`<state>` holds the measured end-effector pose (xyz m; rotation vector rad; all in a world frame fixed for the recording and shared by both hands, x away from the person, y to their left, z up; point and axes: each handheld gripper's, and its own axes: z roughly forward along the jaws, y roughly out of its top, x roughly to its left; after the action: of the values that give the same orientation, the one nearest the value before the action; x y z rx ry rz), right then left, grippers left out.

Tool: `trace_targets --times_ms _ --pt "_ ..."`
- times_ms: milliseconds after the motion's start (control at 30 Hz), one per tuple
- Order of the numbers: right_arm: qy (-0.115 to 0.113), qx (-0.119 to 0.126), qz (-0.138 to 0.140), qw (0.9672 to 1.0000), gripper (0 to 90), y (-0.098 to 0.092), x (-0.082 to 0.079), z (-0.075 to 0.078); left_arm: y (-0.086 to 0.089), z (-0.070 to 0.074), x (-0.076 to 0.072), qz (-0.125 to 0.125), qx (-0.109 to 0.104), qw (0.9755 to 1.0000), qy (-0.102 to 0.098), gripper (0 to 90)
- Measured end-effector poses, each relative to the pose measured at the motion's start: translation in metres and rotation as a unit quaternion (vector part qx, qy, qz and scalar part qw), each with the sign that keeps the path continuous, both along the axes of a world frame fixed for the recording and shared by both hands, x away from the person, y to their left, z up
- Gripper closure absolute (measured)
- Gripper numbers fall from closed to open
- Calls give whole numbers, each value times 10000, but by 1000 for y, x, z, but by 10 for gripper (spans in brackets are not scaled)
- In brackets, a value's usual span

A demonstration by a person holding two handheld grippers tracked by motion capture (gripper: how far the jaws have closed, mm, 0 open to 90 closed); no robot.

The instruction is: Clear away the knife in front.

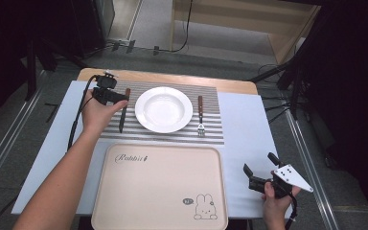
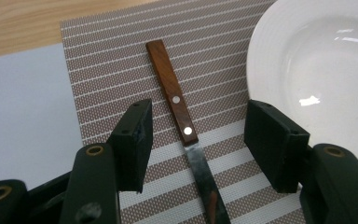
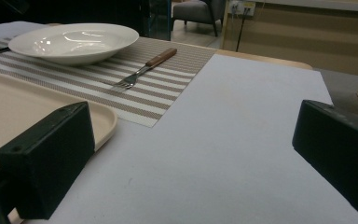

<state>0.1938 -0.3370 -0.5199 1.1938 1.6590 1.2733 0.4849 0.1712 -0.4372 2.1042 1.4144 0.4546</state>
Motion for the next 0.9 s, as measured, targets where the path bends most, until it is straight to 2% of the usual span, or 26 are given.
trace_targets --times_ms 67,233,433,900 --pt "-2 0 3 10000 0 0 0 0 -2 -2 4 40 120 9999 108 431" --pt "9 12 6 10000 0 0 0 0 -2 -6 13 136 101 9994 285 464" --pt "10 11 7 10000 0 0 0 0 -8 -13 22 116 280 9981 540 514" --pt "16 10 10 10000 0 0 0 0 -16 -30 34 153 469 9955 803 595"
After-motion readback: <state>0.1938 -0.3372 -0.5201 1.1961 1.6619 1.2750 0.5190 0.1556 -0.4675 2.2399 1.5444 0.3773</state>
